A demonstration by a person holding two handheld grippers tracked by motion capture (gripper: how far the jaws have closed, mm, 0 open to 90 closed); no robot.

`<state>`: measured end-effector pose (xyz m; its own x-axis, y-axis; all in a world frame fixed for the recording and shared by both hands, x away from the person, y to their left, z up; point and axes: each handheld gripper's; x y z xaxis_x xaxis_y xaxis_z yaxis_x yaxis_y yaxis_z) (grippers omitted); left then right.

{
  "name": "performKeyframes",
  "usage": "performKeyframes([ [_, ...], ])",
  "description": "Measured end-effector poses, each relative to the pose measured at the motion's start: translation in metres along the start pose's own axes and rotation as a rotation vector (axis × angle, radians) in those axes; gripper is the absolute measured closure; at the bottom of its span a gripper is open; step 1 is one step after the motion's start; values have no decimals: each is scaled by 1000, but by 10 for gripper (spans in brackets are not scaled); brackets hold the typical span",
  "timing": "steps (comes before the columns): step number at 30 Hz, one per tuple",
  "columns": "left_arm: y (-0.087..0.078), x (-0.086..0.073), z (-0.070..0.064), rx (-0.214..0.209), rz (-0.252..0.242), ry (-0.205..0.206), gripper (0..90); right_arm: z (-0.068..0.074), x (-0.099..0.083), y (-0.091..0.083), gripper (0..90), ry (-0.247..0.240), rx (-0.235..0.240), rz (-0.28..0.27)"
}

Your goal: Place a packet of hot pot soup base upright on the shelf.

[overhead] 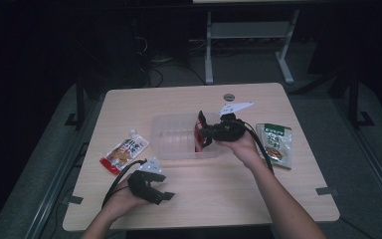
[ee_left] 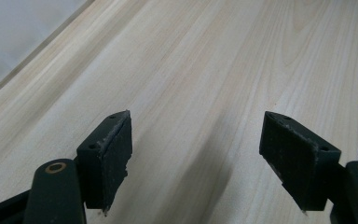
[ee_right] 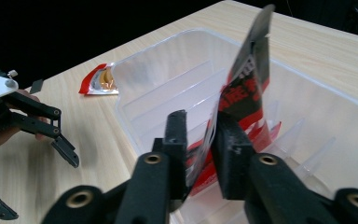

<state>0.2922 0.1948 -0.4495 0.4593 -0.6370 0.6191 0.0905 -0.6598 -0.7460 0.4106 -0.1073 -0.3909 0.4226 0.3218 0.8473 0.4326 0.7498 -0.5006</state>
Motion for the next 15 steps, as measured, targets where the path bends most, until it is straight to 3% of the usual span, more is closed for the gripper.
performKeyframes([
  [6,1,0,0,-1,0,-1,252,2,2,-3,650,10,-4,1],
  [9,0,0,0,-2,2,-1,252,3,3,-6,521,17,-20,-1],
  [15,0,0,-1,-3,-8,-16,253,6,2,-14,404,36,-32,6],
])
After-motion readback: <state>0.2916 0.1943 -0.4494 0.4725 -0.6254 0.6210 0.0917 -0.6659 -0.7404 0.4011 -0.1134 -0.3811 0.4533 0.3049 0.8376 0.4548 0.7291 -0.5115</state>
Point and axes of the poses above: each handheld gripper's, and its own axes: y roughly forward along the jaws, x roughly out of its top, z roughly to its left, and after that the axes turned 6 degrees about -x, right-handed
